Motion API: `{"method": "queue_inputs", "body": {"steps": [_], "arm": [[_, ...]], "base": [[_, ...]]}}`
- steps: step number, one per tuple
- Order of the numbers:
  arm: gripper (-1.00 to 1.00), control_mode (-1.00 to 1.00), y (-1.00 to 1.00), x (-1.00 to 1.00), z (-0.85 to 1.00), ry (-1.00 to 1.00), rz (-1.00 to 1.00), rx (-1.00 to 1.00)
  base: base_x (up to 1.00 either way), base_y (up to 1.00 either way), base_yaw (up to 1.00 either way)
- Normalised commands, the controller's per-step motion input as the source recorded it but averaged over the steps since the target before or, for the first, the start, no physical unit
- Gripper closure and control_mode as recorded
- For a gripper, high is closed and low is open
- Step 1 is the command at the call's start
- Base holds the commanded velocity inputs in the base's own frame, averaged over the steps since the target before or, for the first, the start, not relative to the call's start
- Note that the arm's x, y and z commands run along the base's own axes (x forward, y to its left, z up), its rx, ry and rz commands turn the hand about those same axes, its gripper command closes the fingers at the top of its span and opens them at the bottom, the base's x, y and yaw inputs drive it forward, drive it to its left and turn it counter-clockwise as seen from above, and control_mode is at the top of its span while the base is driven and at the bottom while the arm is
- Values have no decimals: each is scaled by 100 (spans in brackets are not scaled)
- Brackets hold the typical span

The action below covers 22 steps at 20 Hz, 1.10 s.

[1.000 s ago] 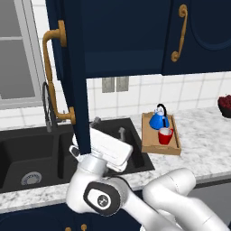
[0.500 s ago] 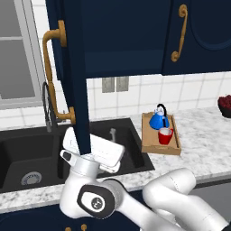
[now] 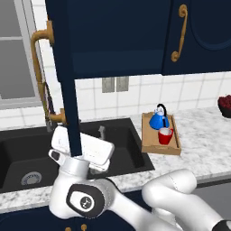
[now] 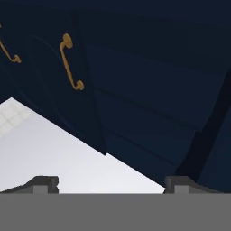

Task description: Pick the kettle from the counter and place it on the tray. Then pick the mug from the cabinet and place it on the tray. Then close the cabinet doors.

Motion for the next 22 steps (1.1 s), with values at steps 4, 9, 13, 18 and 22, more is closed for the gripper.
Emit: {"method": "queue_inputs", "body": {"steps": [4,9,13,18,22], "arm": [[-100,-100,40,0,0,0,0,0],[-100,-100,32,0,-18,0,3,0],[-100,-100,33,0,-25,0,6,0],[-100,-100,31,-1,15,-3,3,0],[-100,-100,28,0,37,-2,0,0]], "base": [[0,0,0],[0,0,0],[0,0,0],[0,0,0],[0,0,0]]}}
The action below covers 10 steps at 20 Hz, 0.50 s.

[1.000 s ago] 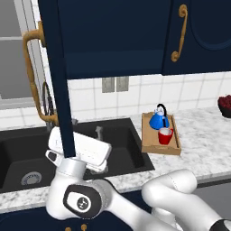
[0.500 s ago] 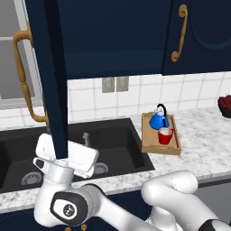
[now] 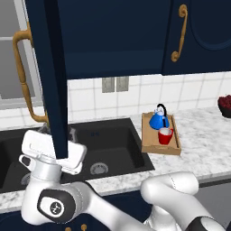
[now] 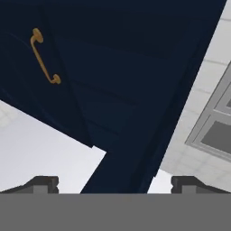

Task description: Pick the kettle from the counter and place it on the tray. Then pick the mug from the cabinet and place it on the tray. Then close the cabinet doors.

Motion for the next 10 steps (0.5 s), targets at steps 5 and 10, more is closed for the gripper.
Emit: {"method": "queue_inputs", "body": {"steps": [5,10], "arm": [[-100,-100,0,-8,39,-1,0,0],[-100,-100,-69,-29,15,-4,0,5]], "base": [[0,0,0],[0,0,0]]}}
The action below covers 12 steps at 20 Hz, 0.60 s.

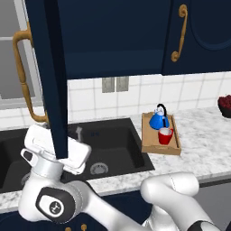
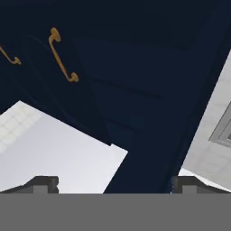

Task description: Pick the kettle from the counter and place it on the tray. Then pick the mug from the cabinet and place it on the tray. Then close the cabinet doors.

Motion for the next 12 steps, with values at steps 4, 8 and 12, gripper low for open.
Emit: {"method": "queue_inputs", "body": {"steps": [4,8,12], "arm": [[-100,-100,-91,-14,21,-2,0,10],[-100,-100,-91,6,29,0,0,10],[-100,-100,-88,17,47,2,0,11]], "base": [[0,0,0],[0,0,0],[0,0,0]]}}
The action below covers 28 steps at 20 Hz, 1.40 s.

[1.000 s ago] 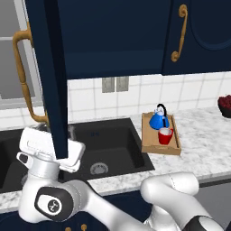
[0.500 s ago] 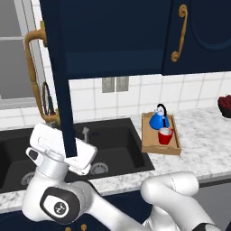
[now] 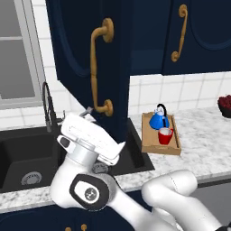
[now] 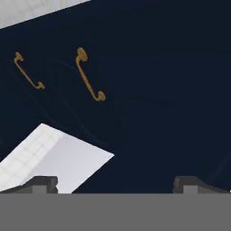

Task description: Pick the kettle from the counter and place it on the tray. Then pick the mug from the cabinet and place it on the tray. Then close the cabinet doors.

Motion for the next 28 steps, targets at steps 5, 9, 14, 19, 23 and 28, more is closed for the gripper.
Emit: {"method": "queue_inputs", "body": {"steps": [5,9,14,19,23,28], "arm": [[-100,-100,-78,37,47,8,0,11],[-100,-100,-76,57,52,9,2,11],[-100,-100,-70,69,56,10,3,12],[-100,-100,-66,78,45,12,3,13],[-100,-100,-54,77,42,16,2,11],[-100,-100,-48,78,47,18,1,9]], "base": [[0,0,0],[0,0,0],[0,0,0],[0,0,0],[0,0,0],[0,0,0]]}}
